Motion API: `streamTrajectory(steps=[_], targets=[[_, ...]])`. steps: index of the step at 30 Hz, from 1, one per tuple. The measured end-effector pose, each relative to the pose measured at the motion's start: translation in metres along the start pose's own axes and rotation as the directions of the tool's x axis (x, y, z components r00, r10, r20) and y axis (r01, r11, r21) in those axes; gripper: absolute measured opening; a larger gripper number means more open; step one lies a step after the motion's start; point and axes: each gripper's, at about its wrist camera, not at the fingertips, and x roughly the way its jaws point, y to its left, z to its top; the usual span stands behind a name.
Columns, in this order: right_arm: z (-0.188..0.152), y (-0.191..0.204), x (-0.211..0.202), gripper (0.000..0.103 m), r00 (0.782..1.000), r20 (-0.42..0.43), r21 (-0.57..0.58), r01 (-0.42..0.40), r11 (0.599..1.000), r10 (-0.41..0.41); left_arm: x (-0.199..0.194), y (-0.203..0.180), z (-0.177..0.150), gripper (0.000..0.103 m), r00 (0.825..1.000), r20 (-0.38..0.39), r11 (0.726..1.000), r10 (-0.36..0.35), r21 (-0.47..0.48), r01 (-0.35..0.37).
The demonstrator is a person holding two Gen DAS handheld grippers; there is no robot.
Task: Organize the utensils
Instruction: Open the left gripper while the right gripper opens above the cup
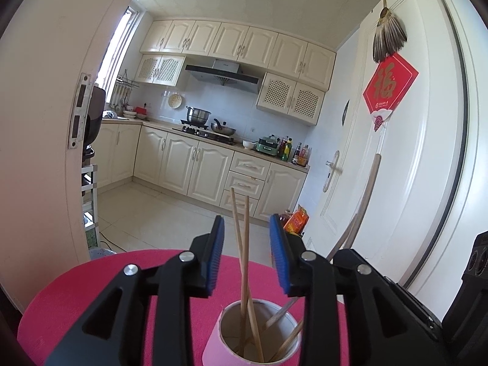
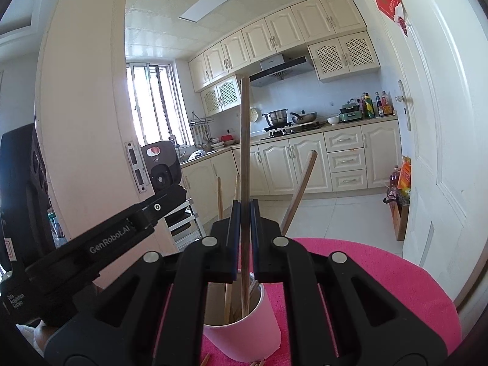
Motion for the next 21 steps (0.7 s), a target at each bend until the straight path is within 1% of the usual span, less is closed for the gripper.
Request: streamTrajectory(steps=[4, 6, 8, 11, 21], targets=[[-0.002, 0.002, 0.0, 0.007, 1.0, -0.028, -0.001, 0.01, 1.0, -0.01, -0.007, 0.001, 0.001, 0.034, 1.0, -0.017, 1.0, 0.002, -0.006, -0.002], [-0.003, 0.003, -0.001, 0.007, 0.999, -0.042, 0.001, 0.013, 1.0, -0.013, -0.01, 0.0, 0.001, 0.038, 1.0, -0.021, 1.0, 0.005, 0.001, -0.005], [-0.003, 0.005, -0.004, 0.007, 0.999, -0.044, -0.002, 0.019, 1.0, -0.019, -0.015, 0.0, 0.0, 0.043, 1.0, -0.026, 1.0, 0.014, 0.013, -0.013], [-0.001, 0.007, -0.009, 0.007, 0.999, -0.047, -0.004, 0.026, 1.0, -0.026, -0.02, 0.001, 0.0, 0.046, 0.999, -0.034, 1.0, 0.021, 0.016, -0.02], [0.003, 0.011, -0.033, 0.007, 0.997, -0.049, -0.01, 0.053, 0.999, -0.054, -0.046, 0.012, -0.001, 0.046, 0.994, -0.106, 0.999, 0.031, -0.013, -0.033]])
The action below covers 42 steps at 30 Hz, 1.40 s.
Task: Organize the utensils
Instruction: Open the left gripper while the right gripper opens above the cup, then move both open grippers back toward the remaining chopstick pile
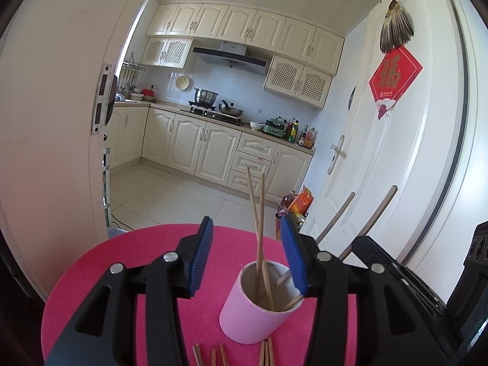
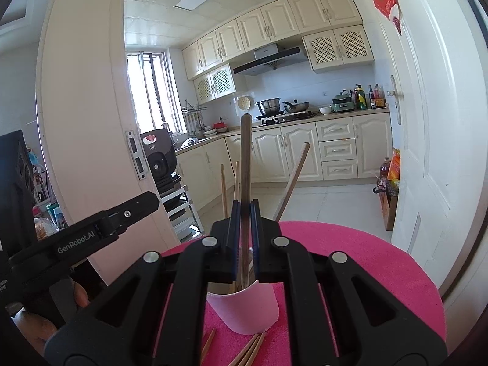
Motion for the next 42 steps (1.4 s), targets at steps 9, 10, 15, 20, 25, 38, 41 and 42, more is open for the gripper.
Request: streamTrajectory(steps=[9, 10, 15, 20, 25, 38, 41, 42], targets=[[-0.003, 0.003, -0.034, 0.007, 0.999, -0.008, 0.002, 0.047, 0.999, -0.047, -0.034, 0.001, -0.011, 0.047, 0.998, -0.06, 1.0, 0.007, 0.024, -0.005], [-0.004, 0.002, -0.038, 0.007, 0.999, -0.012, 0.005, 0.052, 0.999, -0.052, -0.038, 0.001, -0.013, 0.052, 0.997, -0.073, 1.0, 0.008, 0.025, -0.006], [-0.011, 0.002, -0.056, 0.007, 0.997, -0.055, 0.01, 0.059, 0.998, -0.059, -0.05, 0.007, -0.025, 0.052, 0.985, -0.171, 0.999, 0.019, 0.032, -0.014], [-0.025, 0.005, -0.066, 0.007, 0.989, -0.137, 0.017, 0.052, 0.998, -0.049, -0.052, 0.014, -0.047, 0.052, 0.951, -0.308, 1.0, 0.019, 0.027, -0.011], [-0.044, 0.009, -0.07, 0.007, 0.971, -0.239, 0.025, 0.035, 0.999, -0.028, -0.048, 0.021, -0.077, 0.052, 0.894, -0.446, 0.999, 0.044, 0.044, -0.027], [-0.085, 0.004, -0.06, 0.007, 0.904, -0.427, 0.069, 0.027, 0.997, 0.005, -0.033, 0.045, -0.138, 0.052, 0.775, -0.618, 0.991, 0.133, 0.076, -0.11], [-0.085, 0.002, -0.059, 0.007, 0.898, -0.44, 0.074, 0.03, 0.997, 0.006, -0.029, 0.046, -0.144, 0.052, 0.758, -0.634, 0.988, 0.151, 0.093, -0.12], [-0.085, 0.001, -0.06, 0.007, 0.897, -0.442, 0.073, 0.031, 0.997, 0.005, -0.029, 0.044, -0.144, 0.052, 0.755, -0.637, 0.988, 0.156, 0.098, -0.121]])
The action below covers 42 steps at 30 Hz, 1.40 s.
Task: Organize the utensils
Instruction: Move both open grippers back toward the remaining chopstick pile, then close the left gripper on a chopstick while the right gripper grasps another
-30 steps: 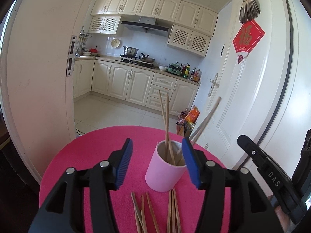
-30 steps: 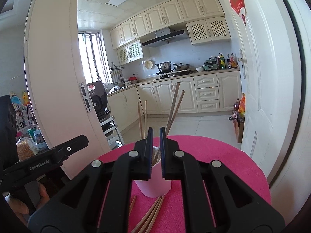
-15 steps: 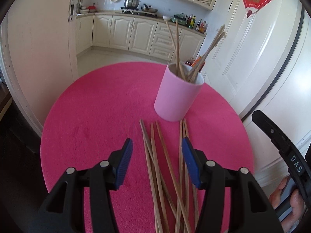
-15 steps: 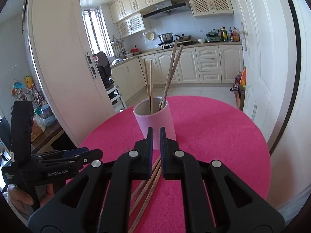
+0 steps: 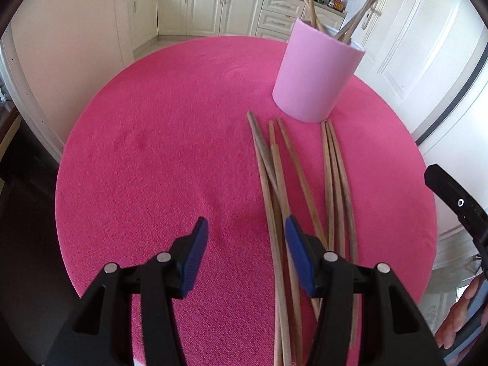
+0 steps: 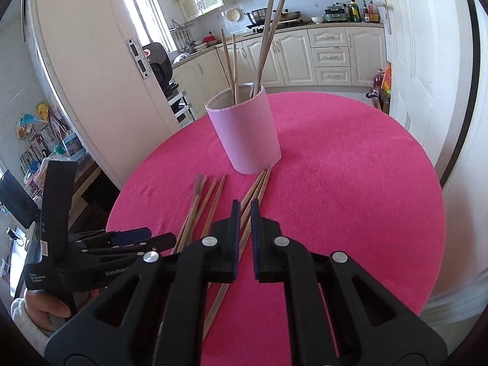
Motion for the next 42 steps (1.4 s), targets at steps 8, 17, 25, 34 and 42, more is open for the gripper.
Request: streamTrajectory(steps=[8, 17, 25, 34, 42], targets=[[-0.001, -0.003, 0.006, 0.007, 1.0, -0.023, 0.011, 0.0, 1.0, 0.001, 0.012, -0.004, 0.004, 0.052, 0.999, -0.032, 0.999, 0.045, 0.022, -0.044], [-0.002, -0.004, 0.027, 0.007, 0.989, -0.148, 0.022, -0.011, 1.0, 0.014, 0.015, -0.005, 0.014, 0.039, 0.997, -0.047, 0.999, 0.054, 0.013, -0.053], [-0.01, 0.002, 0.048, 0.007, 0.968, -0.251, 0.027, -0.002, 1.0, 0.008, 0.015, 0.005, 0.016, 0.01, 0.998, -0.044, 0.998, 0.049, -0.029, -0.051], [-0.016, 0.01, 0.065, 0.01, 0.953, -0.301, 0.01, 0.038, 0.999, -0.033, 0.013, 0.014, 0.014, 0.006, 0.999, -0.038, 0.998, 0.012, -0.062, -0.015], [-0.016, 0.012, 0.073, 0.016, 0.946, -0.317, 0.002, 0.072, 0.997, -0.068, 0.016, 0.016, 0.016, 0.006, 0.999, -0.04, 0.998, 0.002, -0.065, -0.004]])
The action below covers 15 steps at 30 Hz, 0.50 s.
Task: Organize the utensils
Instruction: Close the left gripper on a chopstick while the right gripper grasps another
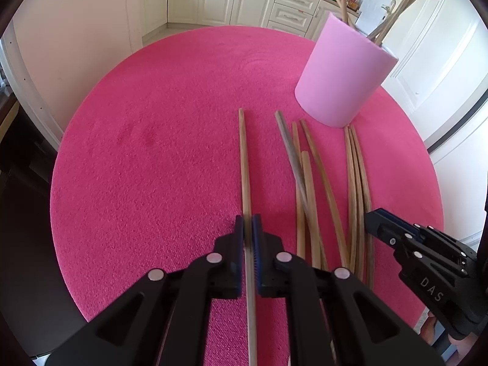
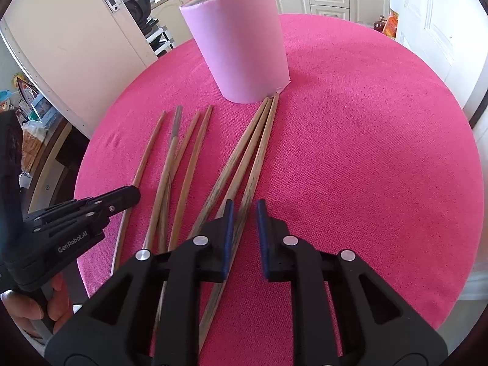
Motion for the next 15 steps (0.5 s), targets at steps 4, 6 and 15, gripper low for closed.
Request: streamTrajectory(steps=[4, 6, 15], targets=[[0.004, 0.005, 0.004, 0.015, 1.0, -0.008, -0.017, 0.028, 0.999, -0.028, 0.001, 0.0, 0.002, 0.006, 1.0, -0.001, 1.0, -0.001, 0.001, 0.001], [0.006, 0.007, 0.006, 0.015, 0.999, -0.007, -0.033, 0.041, 0.999, -0.041, 0.001, 0.0, 0.002, 0.006, 1.0, 0.0, 1.0, 0.0, 0.002, 0.0], [0.002, -0.01, -0.001, 0.008, 1.0, 0.001, 0.008, -0.005, 1.0, 0.005, -0.004, 0.009, 0.001, 0.006, 0.999, 0.024, 0.999, -0.035, -0.04, 0.035]])
